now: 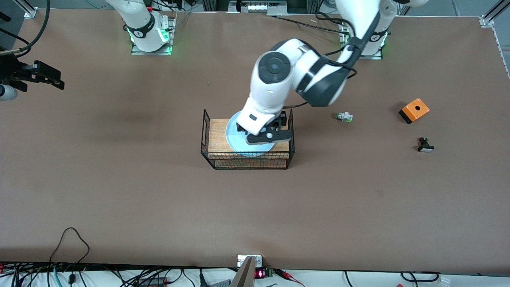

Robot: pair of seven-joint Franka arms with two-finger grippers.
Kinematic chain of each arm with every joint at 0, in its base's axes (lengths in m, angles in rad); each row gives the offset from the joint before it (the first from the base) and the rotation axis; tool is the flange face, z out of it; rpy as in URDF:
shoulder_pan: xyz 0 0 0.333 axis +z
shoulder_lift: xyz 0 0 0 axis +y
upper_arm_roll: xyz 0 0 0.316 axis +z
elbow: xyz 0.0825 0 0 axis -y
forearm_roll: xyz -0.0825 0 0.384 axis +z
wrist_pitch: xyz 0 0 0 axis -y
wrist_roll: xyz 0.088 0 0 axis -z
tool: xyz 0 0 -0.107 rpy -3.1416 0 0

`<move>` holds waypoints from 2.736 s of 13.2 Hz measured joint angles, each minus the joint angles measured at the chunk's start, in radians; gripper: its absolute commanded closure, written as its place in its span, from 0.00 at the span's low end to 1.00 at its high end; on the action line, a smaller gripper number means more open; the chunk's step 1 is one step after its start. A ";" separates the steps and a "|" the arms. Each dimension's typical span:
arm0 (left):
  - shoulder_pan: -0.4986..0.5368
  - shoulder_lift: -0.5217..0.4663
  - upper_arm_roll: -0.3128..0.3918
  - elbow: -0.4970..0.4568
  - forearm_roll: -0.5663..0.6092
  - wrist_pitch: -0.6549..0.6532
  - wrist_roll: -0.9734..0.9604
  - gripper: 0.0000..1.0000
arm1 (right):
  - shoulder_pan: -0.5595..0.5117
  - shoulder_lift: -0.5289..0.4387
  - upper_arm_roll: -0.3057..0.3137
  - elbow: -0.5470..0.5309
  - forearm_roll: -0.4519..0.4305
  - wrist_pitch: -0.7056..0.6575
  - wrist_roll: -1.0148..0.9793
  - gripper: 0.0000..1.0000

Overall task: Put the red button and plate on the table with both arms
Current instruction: 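Lower the left gripper and grasp the red-based button on the plate, then lift the button with the left gripper while the right gripper starts reaching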

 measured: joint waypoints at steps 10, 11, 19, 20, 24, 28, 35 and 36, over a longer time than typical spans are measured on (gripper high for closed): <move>-0.042 0.087 0.011 0.001 0.084 0.031 -0.016 0.74 | -0.002 0.007 -0.003 0.000 0.000 0.000 0.000 0.00; -0.042 0.087 0.011 0.002 0.084 0.034 -0.016 0.81 | -0.002 0.007 -0.003 0.000 0.000 0.000 0.000 0.00; -0.026 0.024 0.011 0.051 0.084 -0.050 -0.016 0.83 | -0.002 0.007 -0.003 0.000 0.000 0.000 0.000 0.00; -0.016 -0.013 0.011 0.057 0.080 -0.105 -0.016 0.83 | -0.003 0.007 -0.003 0.000 0.000 0.000 0.000 0.00; 0.094 -0.156 0.015 0.059 0.074 -0.287 0.111 0.82 | -0.003 0.007 -0.003 0.000 0.001 0.000 0.000 0.00; 0.298 -0.185 0.020 0.034 0.062 -0.390 0.511 0.82 | -0.002 0.016 -0.003 0.000 0.004 -0.001 0.001 0.00; 0.562 -0.165 0.019 -0.217 0.047 -0.264 0.851 0.83 | 0.009 0.036 0.003 0.000 0.100 -0.012 0.184 0.00; 0.593 -0.163 0.019 -0.269 0.046 -0.213 0.877 0.82 | 0.022 0.036 0.004 0.000 0.113 -0.023 0.315 0.00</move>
